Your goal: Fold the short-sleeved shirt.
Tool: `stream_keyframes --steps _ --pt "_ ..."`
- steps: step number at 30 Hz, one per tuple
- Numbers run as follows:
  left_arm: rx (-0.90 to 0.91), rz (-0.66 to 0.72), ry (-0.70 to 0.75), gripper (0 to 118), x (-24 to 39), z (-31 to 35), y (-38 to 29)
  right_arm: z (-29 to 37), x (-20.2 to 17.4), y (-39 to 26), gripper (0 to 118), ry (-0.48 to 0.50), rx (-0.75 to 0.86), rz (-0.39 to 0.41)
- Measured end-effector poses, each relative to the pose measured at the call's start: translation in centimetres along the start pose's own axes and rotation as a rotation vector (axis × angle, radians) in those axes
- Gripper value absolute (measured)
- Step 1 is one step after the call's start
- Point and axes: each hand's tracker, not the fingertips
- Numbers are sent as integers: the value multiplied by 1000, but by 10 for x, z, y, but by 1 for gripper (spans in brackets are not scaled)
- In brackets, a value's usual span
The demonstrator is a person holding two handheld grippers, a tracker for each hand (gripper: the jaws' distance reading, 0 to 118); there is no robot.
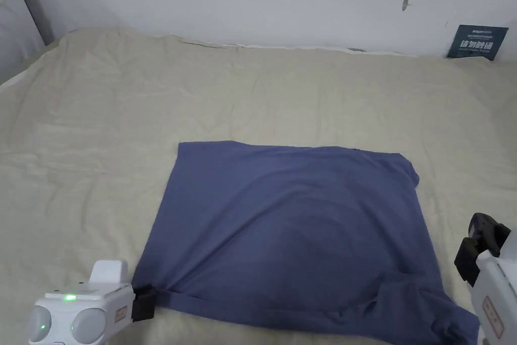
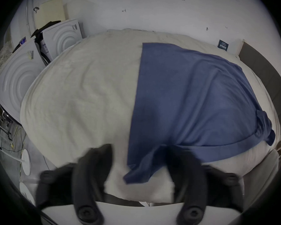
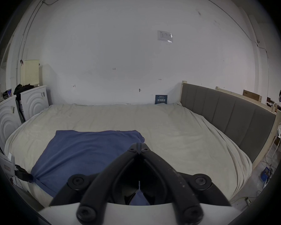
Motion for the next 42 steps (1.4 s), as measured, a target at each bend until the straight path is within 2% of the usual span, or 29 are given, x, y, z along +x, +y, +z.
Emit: stream_keyframes --steps 1,3,4,6,7,9,13,14,15,16,21,22,23,24,25,26,28,29,30,31,37,42 --pt "-7 4 -18 38 1 -1 -2 0 4 -2 1 -4 -7 -5" --pt "7 15 -104 10 3 1 -4 0 12 -7 1 -20 -18 -11" --pt "11 11 -114 4 6 4 -4 -1 16 -9 1 -27 -30 -10" --pt "16 8 -96 4 9 7 -3 -3 20 -14 1 -38 -62 -11" --pt "20 3 -100 4 9 9 -2 -6 25 -19 8 -41 -87 -13" --pt "30 0 -100 4 5 9 1 -12 35 -31 31 -40 -151 -35" --pt "66 4 -107 4 5 20 7 -24 43 -60 92 -68 -313 -92" --pt "75 1 -108 4 5 22 9 -37 52 -78 102 -84 -352 -83" --pt "81 0 -111 4 6 24 11 -43 56 -86 108 -91 -396 -71" --pt "86 -1 -114 4 7 25 12 -49 60 -97 108 -105 -443 -71" --pt "89 -20 -125 4 12 26 17 -65 58 -127 107 -53 -604 -54" --pt "87 -20 -128 4 12 26 17 -59 48 -126 98 -30 -628 -55" --pt "87 -19 -128 4 13 26 18 -60 46 -129 84 -5 -646 -68" --pt "87 -17 -126 4 15 26 18 -60 44 -133 67 20 -654 -95" --pt "87 -15 -125 4 16 26 18 -59 42 -133 41 36 -669 -108" --pt "86 -12 -123 4 16 25 18 -56 38 -131 25 54 -670 -128" --pt "86 -2 -119 4 16 26 19 -46 31 -123 3 74 -620 -143" --pt "89 5 -114 4 16 26 21 -40 26 -115 3 41 -577 -107" --pt "93 12 -109 4 14 27 22 -53 47 -118 3 48 -548 -78" --pt "104 24 -103 4 12 28 25 -51 48 -109 3 53 -521 -62" --pt "196 56 -67 4 10 37 56 -61 53 -52 3 57 -340 -22" --pt "234 75 -53 4 6 26 96 -113 53 -28 3 71 -288 1"
